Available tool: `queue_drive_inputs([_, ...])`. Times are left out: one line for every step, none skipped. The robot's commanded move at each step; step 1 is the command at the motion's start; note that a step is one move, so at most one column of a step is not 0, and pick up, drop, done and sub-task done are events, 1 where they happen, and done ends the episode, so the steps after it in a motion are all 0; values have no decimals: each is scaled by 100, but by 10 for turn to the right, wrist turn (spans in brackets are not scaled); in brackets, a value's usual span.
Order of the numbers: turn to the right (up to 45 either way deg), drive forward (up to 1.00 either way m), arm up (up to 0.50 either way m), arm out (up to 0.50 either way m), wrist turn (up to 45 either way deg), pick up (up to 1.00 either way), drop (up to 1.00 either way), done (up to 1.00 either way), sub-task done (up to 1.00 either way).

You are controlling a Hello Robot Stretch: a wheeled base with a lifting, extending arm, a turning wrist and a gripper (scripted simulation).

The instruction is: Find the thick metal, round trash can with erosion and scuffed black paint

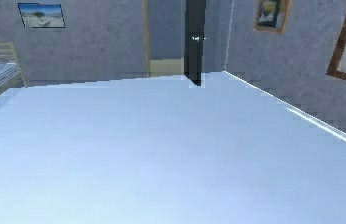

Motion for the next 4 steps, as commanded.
queue_drive_inputs([0,100,0,0,0,0,0,0,0])
queue_drive_inputs([0,100,0,0,0,0,0,0,0])
queue_drive_inputs([0,100,0,0,0,0,0,0,0])
queue_drive_inputs([0,100,0,0,0,0,0,0,0])
